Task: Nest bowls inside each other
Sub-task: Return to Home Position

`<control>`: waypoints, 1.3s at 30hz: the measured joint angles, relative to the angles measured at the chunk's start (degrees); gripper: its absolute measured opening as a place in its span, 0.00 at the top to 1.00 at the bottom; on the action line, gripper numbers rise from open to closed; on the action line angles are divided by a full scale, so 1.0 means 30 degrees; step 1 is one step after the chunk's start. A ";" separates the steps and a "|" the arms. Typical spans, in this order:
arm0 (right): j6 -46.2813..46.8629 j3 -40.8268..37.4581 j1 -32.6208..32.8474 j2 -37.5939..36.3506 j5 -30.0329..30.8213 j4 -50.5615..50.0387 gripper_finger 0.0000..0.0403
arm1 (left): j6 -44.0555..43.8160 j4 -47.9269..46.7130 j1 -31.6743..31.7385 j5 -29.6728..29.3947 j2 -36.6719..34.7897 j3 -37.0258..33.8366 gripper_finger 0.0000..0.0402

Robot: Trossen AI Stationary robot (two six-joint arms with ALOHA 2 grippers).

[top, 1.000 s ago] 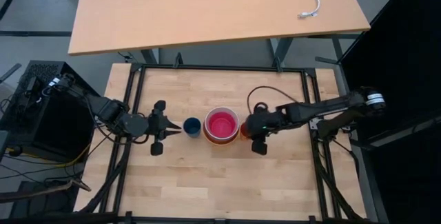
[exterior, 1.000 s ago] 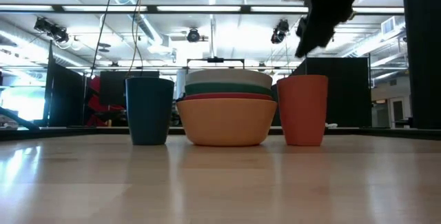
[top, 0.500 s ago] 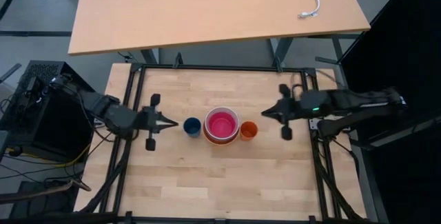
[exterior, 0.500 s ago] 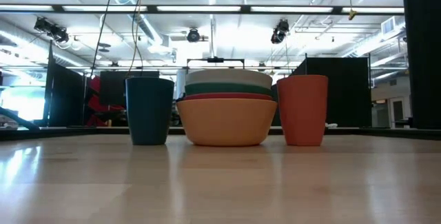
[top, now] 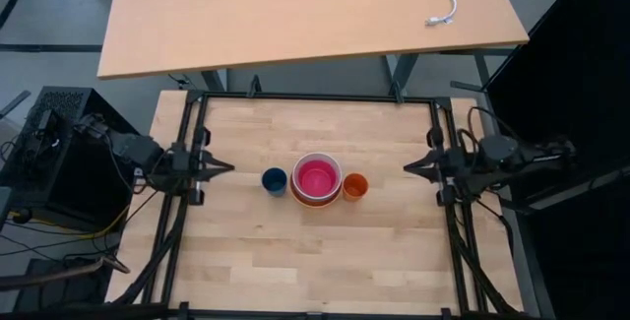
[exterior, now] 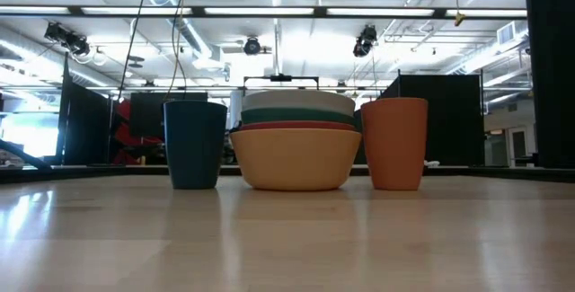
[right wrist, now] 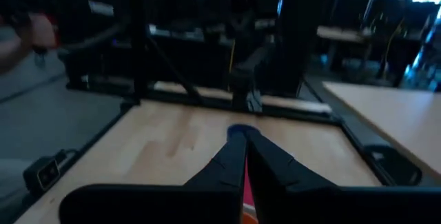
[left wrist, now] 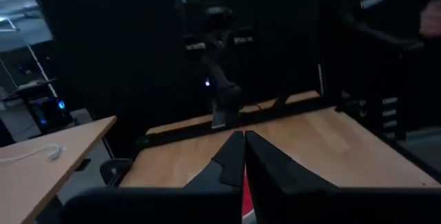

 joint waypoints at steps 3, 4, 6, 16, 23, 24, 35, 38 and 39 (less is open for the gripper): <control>-0.0187 -0.1847 0.0145 -0.1682 -0.0201 0.1377 1.00 | -0.0109 0.0668 0.0001 -0.0512 -0.1559 -0.1447 1.00; -0.0249 -0.2463 0.0193 -0.2242 -0.0267 0.1836 1.00 | -0.0146 0.0890 0.0002 -0.0682 -0.2079 -0.1930 1.00; -0.0336 -0.3598 0.0259 -0.3149 -0.0357 0.2652 1.00 | -0.0238 0.1303 0.0000 -0.1058 -0.3043 -0.2861 1.00; 0.0617 -0.6837 0.0022 -0.4075 0.0164 0.4993 1.00 | -0.1111 0.2209 0.0579 -0.1421 -0.3173 -0.4295 1.00; 0.0898 -0.7911 -0.0396 -0.4082 0.0051 0.6016 1.00 | -0.2084 0.3490 0.1938 -0.1016 -0.3172 -0.5737 1.00; 0.0914 -0.8026 -0.0433 -0.4081 0.0002 0.6143 1.00 | -0.2106 0.3794 0.2120 -0.0905 -0.3171 -0.5961 1.00; 0.1093 -0.9283 -0.0840 -0.4076 -0.0545 0.7545 1.00 | -0.2350 0.7135 0.4123 0.0317 -0.3166 -0.8433 1.00; 0.0804 -0.9612 -0.1191 -0.4076 -0.0642 0.8006 1.00 | -0.2369 0.7393 0.5156 0.0999 -0.3166 -0.8617 1.00; 0.0692 -0.9714 -0.1326 -0.4076 -0.0654 0.8106 1.00 | -0.2384 0.7406 0.5601 0.1440 -0.3166 -0.8617 1.00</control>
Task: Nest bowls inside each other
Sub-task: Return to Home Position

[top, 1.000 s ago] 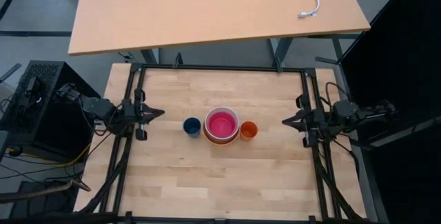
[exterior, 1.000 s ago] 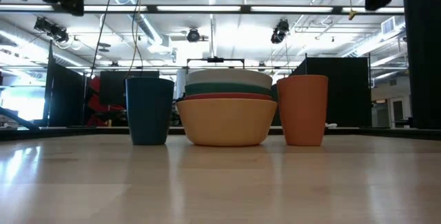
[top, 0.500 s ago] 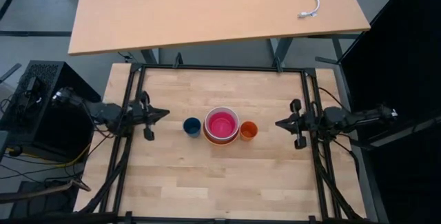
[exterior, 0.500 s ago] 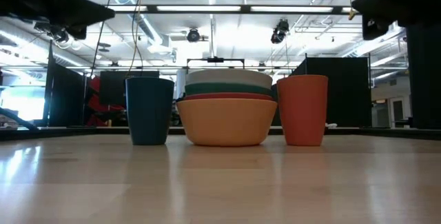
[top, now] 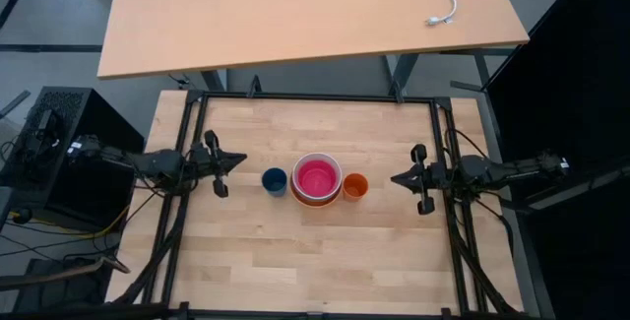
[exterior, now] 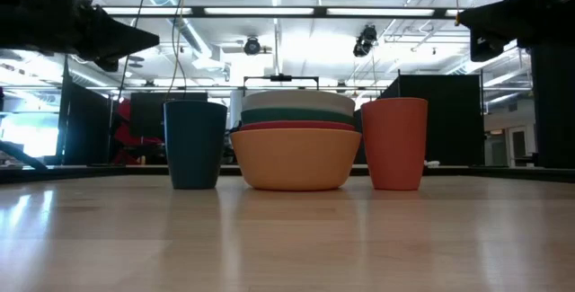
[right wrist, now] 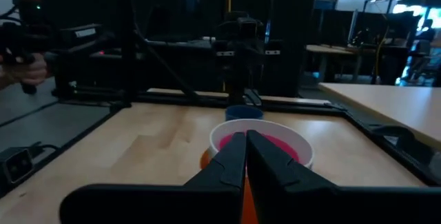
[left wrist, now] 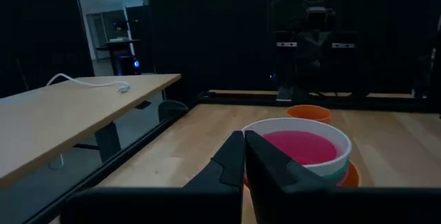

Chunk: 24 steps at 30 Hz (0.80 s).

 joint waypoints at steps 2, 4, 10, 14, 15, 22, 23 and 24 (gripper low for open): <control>-0.0023 -0.0218 -0.0383 0.0000 -0.0027 0.0263 1.00 | -0.0086 -0.0014 0.0911 0.0917 0.0029 0.0000 1.00; -0.0023 -0.0277 -0.0803 0.0007 -0.0027 0.0296 1.00 | -0.0209 -0.0028 0.1855 0.1713 0.0109 0.0000 1.00; -0.0023 -0.0284 -0.2067 0.0007 -0.0586 0.0283 1.00 | -0.0847 -0.0413 0.4437 0.4509 0.0219 0.0000 1.00; 0.0115 -0.0287 -0.2294 0.0039 -0.0885 0.0172 1.00 | -0.1248 -0.0246 0.4786 0.5177 0.0249 -0.0201 1.00; 0.0152 -0.0288 -0.2338 0.0048 -0.0951 0.0143 1.00 | -0.1350 -0.0200 0.4841 0.5310 0.0257 -0.0256 1.00; 0.0412 -0.0294 -0.2649 0.0108 -0.1413 -0.0063 1.00 | -0.2069 0.0117 0.5230 0.6240 0.0316 -0.0648 1.00; 0.0449 -0.0295 -0.2693 0.0117 -0.1479 -0.0092 1.00 | -0.2171 0.0162 0.5285 0.6372 0.0325 -0.0704 1.00; 0.0486 -0.0296 -0.2737 0.0125 -0.1545 -0.0122 1.00 | -0.2274 0.0207 0.5341 0.6505 0.0333 -0.0760 1.00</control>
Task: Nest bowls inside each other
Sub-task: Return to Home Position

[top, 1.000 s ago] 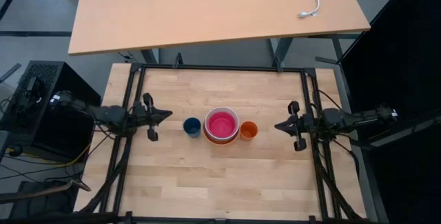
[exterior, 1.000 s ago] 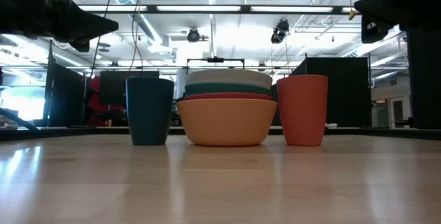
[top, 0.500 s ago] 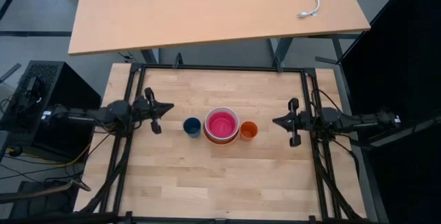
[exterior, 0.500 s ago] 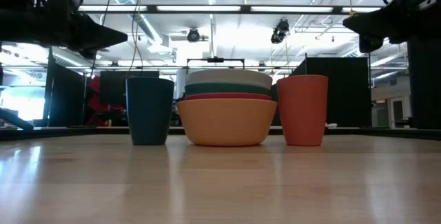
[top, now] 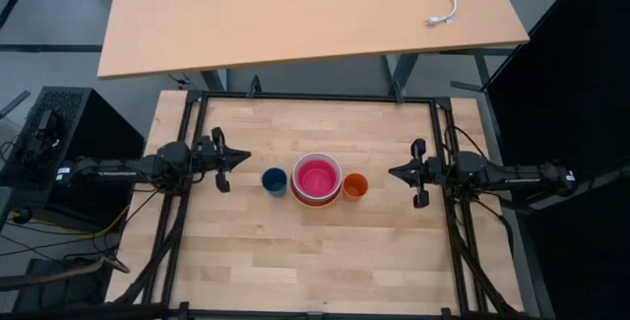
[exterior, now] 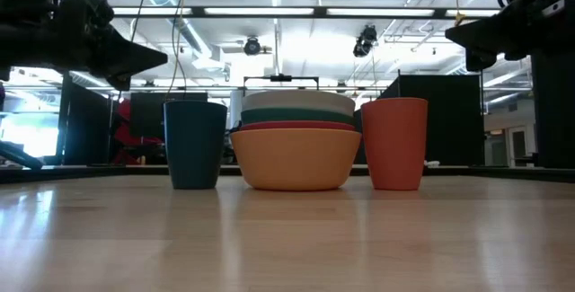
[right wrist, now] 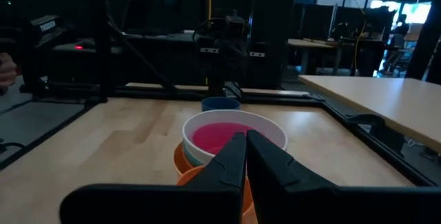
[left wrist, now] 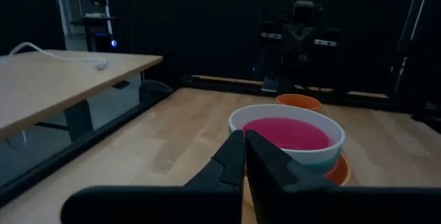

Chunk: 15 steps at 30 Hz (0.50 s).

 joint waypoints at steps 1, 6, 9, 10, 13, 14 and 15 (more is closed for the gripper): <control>0.0037 -0.0001 -0.0044 0.0009 -0.0066 -0.0029 1.00 | -0.0103 0.0045 0.0056 0.0133 0.0008 -0.0056 1.00; 0.0059 -0.0002 -0.0098 0.0020 -0.0166 -0.0372 1.00 | -0.0290 0.0244 0.0157 0.0367 0.0009 -0.0158 1.00; 0.0000 -0.0002 -0.0098 -0.0077 -0.0475 -0.0339 1.00 | -0.0290 0.0223 0.0149 0.0367 0.0024 -0.0165 1.00; -0.0036 -0.0002 -0.0098 -0.0156 -0.0596 -0.0332 1.00 | -0.0290 0.0230 0.0149 0.0360 0.0017 -0.0165 1.00; -0.0071 -0.0002 -0.0091 -0.0582 -0.0667 -0.0303 1.00 | -0.0283 0.0230 0.0149 0.0354 0.0016 -0.0165 1.00; -0.0107 -0.0002 -0.0091 -0.0771 -0.0667 -0.0303 1.00 | -0.0276 0.0230 0.0149 0.0353 0.0017 -0.0165 1.00; -0.0149 -0.0002 -0.0091 -0.1025 -0.0667 -0.0282 1.00 | -0.0268 0.0255 0.0149 0.0353 0.0017 -0.0165 1.00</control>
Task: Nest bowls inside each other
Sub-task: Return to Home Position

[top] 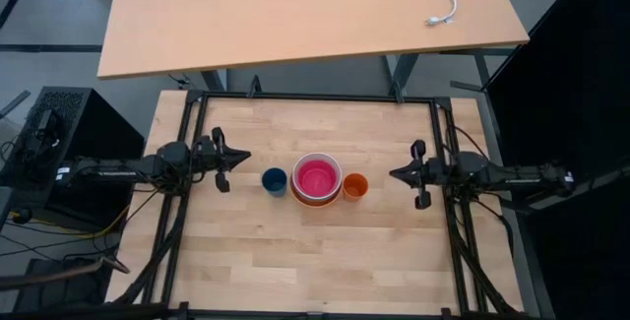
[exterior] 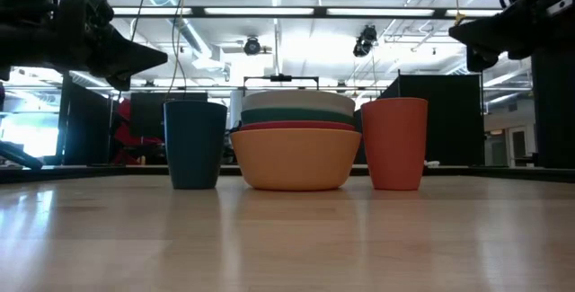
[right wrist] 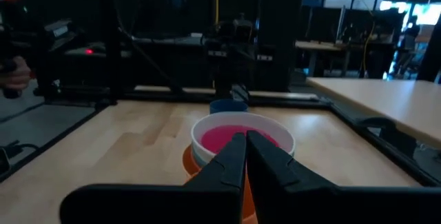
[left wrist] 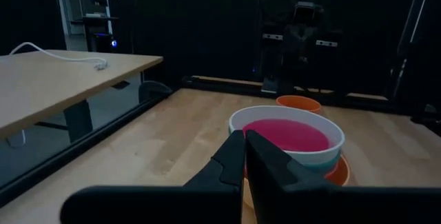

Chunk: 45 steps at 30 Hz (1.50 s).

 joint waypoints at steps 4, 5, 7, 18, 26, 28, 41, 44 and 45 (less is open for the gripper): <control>-0.0260 0.0018 0.0000 -0.0761 -0.0074 -0.0217 1.00 | 0.0172 0.0420 0.0000 0.0207 -0.0005 -0.0002 1.00; -0.0272 0.0025 0.0000 -0.0895 -0.0091 -0.0295 1.00 | 0.0242 0.0528 0.0000 0.0287 -0.0006 -0.0003 1.00; -0.0296 0.0039 0.0000 -0.1164 -0.0125 -0.0450 1.00 | 0.0382 0.0744 0.0000 0.0448 -0.0010 -0.0005 1.00; -0.0411 0.0109 0.0000 -0.2561 -0.0299 -0.1263 1.00 | 0.1169 0.1943 0.0000 0.1342 -0.0029 -0.0015 1.00; -0.0301 0.0109 0.0000 -0.2553 -0.0290 -0.1280 1.00 | 0.1617 0.1970 0.0000 0.1362 -0.0029 -0.0015 0.98; -0.0316 0.0109 0.0000 -0.2509 -0.0262 -0.1238 1.00 | 0.1617 0.1950 0.0000 0.1355 -0.0029 -0.0015 0.98; -0.0332 0.0109 0.0000 -0.2491 -0.0245 -0.1206 1.00 | 0.1622 0.1936 0.0000 0.1351 -0.0029 -0.0026 0.99; -0.0335 0.0109 0.0000 -0.2489 -0.0239 -0.1200 1.00 | 0.1623 0.1932 0.0000 0.1350 -0.0029 -0.0027 0.99; -0.0336 0.0109 0.0000 -0.2489 -0.0237 -0.1198 1.00 | 0.1623 0.1931 0.0000 0.1349 -0.0029 -0.0028 0.99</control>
